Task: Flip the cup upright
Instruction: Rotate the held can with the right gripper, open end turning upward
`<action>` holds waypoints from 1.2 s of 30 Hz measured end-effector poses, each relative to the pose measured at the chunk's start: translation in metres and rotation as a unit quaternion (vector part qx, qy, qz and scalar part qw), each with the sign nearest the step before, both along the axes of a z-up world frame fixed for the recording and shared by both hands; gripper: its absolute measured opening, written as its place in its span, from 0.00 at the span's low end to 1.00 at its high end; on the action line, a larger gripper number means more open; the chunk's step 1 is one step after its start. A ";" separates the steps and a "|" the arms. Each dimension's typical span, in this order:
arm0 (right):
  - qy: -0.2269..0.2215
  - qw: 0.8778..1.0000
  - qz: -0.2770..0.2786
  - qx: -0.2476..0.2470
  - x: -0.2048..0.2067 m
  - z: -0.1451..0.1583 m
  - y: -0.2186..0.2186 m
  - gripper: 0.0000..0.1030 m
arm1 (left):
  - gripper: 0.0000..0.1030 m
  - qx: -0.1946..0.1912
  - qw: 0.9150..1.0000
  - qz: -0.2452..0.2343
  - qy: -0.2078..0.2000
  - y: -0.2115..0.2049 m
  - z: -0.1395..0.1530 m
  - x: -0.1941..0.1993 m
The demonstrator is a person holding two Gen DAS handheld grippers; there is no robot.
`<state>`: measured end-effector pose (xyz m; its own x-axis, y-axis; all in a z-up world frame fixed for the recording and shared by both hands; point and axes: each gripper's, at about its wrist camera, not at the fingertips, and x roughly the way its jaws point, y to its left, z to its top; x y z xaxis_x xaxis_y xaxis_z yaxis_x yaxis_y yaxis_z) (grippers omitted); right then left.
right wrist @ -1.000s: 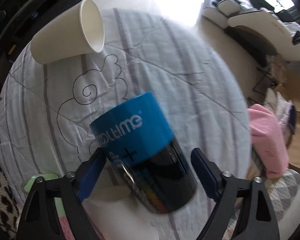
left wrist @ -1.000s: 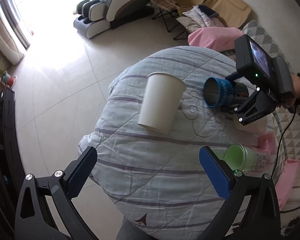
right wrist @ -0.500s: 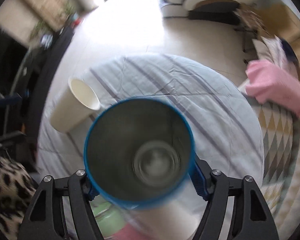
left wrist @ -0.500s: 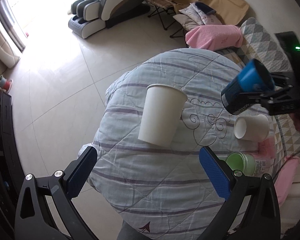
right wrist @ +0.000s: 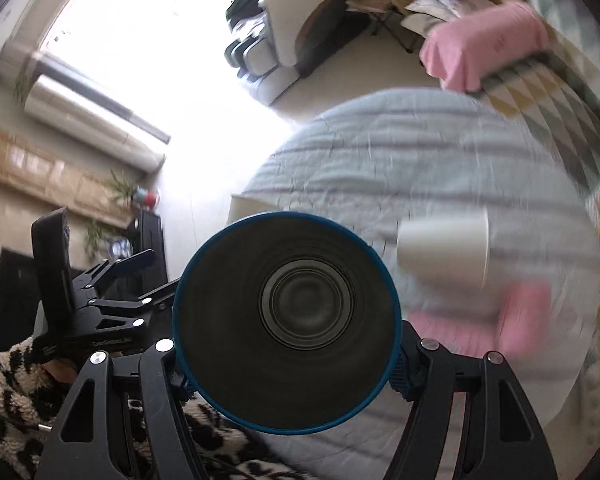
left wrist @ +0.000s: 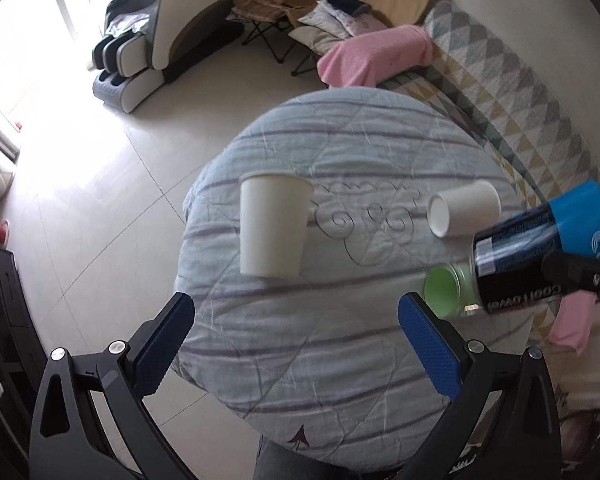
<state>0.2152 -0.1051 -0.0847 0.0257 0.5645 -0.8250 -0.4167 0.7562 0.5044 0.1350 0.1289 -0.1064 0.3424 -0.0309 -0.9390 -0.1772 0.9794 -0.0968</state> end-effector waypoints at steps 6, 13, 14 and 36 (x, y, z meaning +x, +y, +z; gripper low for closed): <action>0.062 0.998 -0.023 0.015 -0.058 -0.032 -0.013 0.69 | 1.00 0.004 1.000 0.002 0.022 -0.017 -0.011 -0.039; 0.134 0.989 0.014 -0.066 -0.093 -0.090 -0.005 0.69 | 1.00 0.002 0.999 0.022 0.047 -0.025 -0.028 -0.076; 0.135 0.987 0.016 -0.082 -0.092 -0.096 -0.001 0.69 | 1.00 0.002 0.998 0.025 0.051 -0.025 -0.032 -0.081; 0.130 0.987 -0.033 -0.086 -0.095 -0.129 -0.005 0.71 | 1.00 -0.017 0.998 -0.006 0.061 -0.060 -0.045 -0.071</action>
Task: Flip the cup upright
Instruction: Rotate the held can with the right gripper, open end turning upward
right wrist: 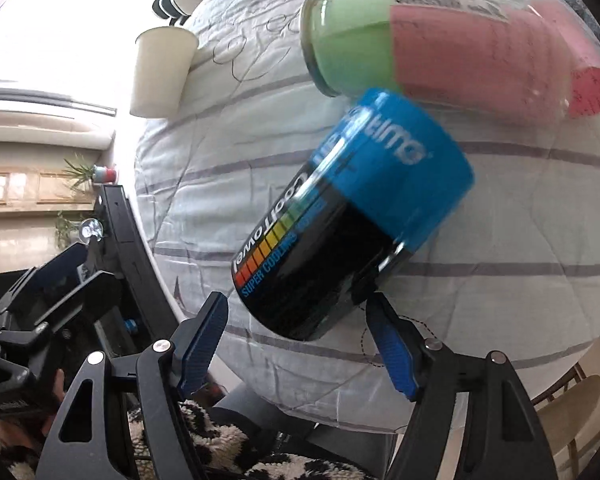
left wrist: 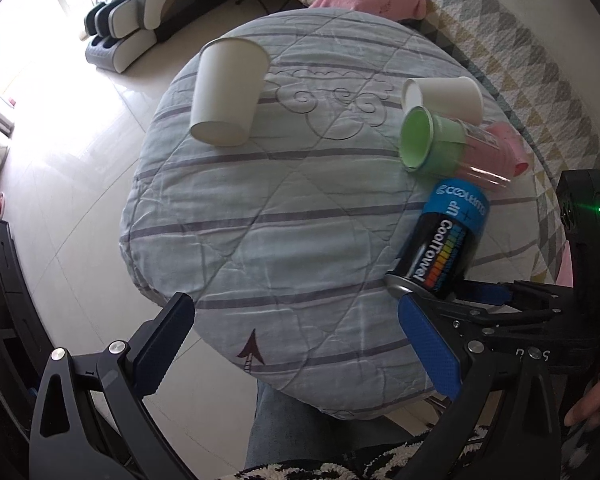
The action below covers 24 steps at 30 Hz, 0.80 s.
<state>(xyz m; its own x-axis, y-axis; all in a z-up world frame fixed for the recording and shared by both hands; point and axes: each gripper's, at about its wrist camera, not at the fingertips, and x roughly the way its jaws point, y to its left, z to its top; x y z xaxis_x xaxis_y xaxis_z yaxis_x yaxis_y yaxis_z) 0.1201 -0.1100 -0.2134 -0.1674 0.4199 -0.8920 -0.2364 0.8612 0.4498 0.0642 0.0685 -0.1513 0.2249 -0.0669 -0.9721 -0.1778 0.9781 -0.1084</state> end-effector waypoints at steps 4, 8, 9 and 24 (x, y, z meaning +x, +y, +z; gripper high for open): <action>0.005 1.000 -0.021 0.022 -0.007 0.013 -0.028 0.71 | 1.00 -0.014 0.999 -0.028 -0.014 -0.017 0.007 0.014; -0.002 0.997 -0.069 0.027 -0.018 0.034 -0.072 0.76 | 1.00 -0.026 0.996 -0.082 -0.018 -0.048 0.010 0.031; -0.008 0.996 -0.089 0.023 -0.022 0.041 -0.087 0.76 | 1.00 -0.029 0.995 -0.098 -0.012 -0.057 0.007 0.035; -0.015 0.962 -0.273 -0.001 -0.047 0.037 -0.172 0.77 | 0.67 0.023 0.966 -0.253 0.051 -0.141 -0.056 0.060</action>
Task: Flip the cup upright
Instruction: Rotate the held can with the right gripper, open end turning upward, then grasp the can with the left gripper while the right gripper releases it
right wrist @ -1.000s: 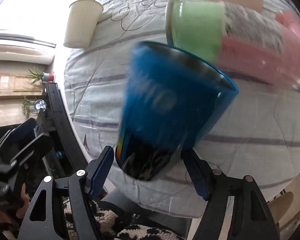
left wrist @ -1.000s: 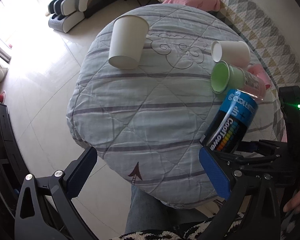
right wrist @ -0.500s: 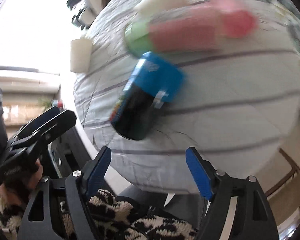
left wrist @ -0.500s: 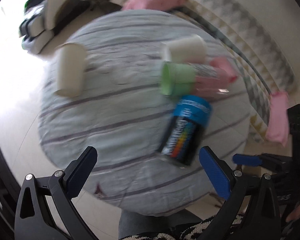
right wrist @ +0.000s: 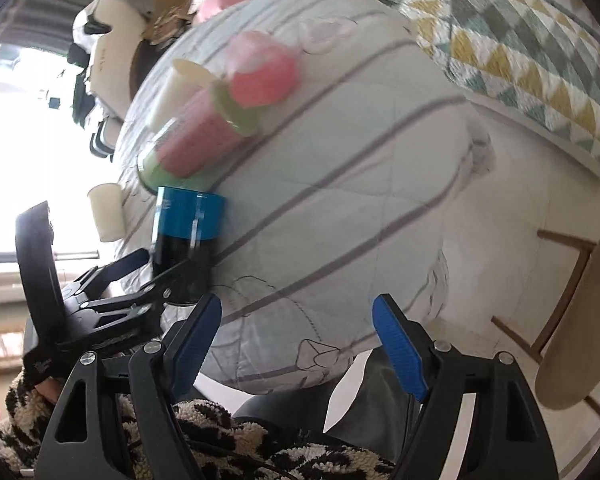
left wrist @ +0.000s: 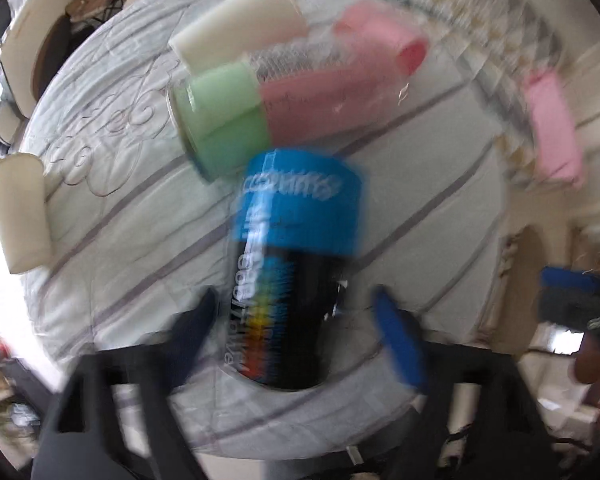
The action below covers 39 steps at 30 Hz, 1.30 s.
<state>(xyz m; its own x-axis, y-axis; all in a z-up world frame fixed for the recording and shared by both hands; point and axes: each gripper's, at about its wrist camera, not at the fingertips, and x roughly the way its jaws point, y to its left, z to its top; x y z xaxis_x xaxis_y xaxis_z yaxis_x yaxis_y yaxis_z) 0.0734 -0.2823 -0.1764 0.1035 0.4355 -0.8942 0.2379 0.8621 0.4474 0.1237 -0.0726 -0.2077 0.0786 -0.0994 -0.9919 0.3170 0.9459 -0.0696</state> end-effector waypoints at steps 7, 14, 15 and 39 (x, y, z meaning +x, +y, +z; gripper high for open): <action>-0.012 1.000 -0.018 0.023 0.013 -0.012 -0.001 0.77 | 0.66 -0.069 0.997 -0.002 -0.018 0.017 0.030 -0.004; -0.012 1.000 -0.009 0.021 0.043 -0.039 0.017 0.47 | 0.63 -0.102 0.992 -0.026 -0.072 0.020 0.067 -0.010; -0.007 1.000 0.001 0.015 0.046 -0.045 0.023 0.36 | 0.63 -0.099 0.992 -0.028 -0.070 0.018 0.063 -0.009; 0.050 0.996 0.057 0.037 -0.012 -0.068 0.051 0.39 | 0.66 -0.048 0.995 -0.037 0.075 0.023 -0.022 -0.045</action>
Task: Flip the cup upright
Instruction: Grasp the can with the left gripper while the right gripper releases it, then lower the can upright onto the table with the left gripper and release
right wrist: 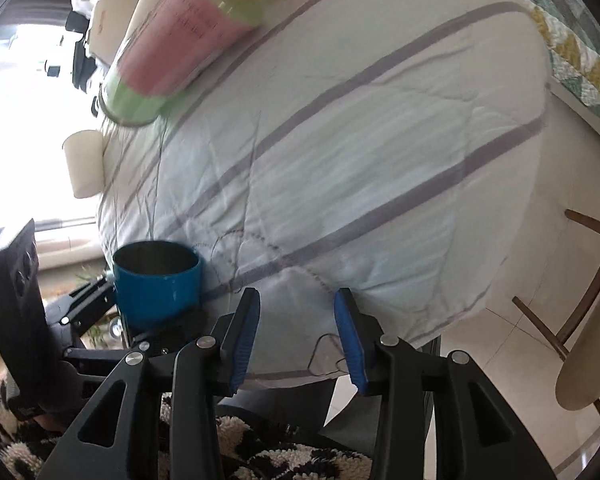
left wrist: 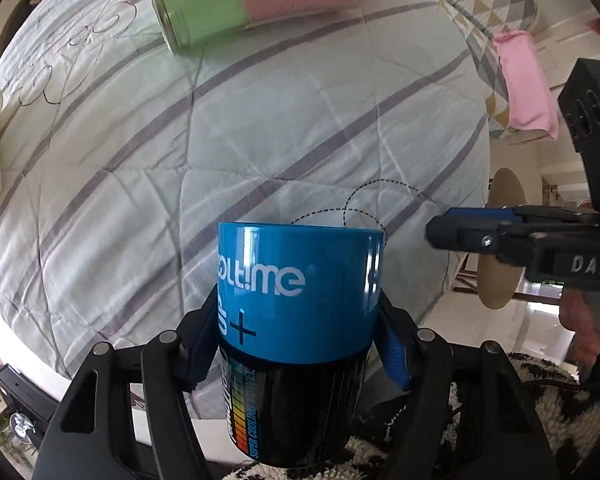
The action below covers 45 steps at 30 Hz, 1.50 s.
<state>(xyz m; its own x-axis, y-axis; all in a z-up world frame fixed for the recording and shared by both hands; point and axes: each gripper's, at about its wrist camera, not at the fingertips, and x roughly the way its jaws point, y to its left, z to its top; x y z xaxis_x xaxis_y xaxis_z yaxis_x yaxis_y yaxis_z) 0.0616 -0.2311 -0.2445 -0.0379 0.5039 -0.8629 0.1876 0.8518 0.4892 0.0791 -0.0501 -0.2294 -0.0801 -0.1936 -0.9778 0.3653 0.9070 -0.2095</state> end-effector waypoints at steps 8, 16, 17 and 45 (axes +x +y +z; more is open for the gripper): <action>-0.032 0.999 -0.003 0.012 0.016 0.009 -0.002 0.39 | 0.66 -0.054 0.994 0.019 -0.091 0.013 0.058 0.017; -0.075 0.997 0.005 0.023 0.052 0.014 0.002 0.39 | 0.66 -0.050 0.992 0.008 -0.117 0.005 0.049 0.028; -0.073 0.997 0.007 0.019 0.053 0.013 0.004 0.39 | 0.66 -0.049 0.992 0.011 -0.116 0.006 0.049 0.030; -0.163 0.984 -0.022 -0.063 0.009 0.102 -0.037 0.67 | 0.95 -0.016 0.978 0.080 -0.190 -0.010 0.110 0.000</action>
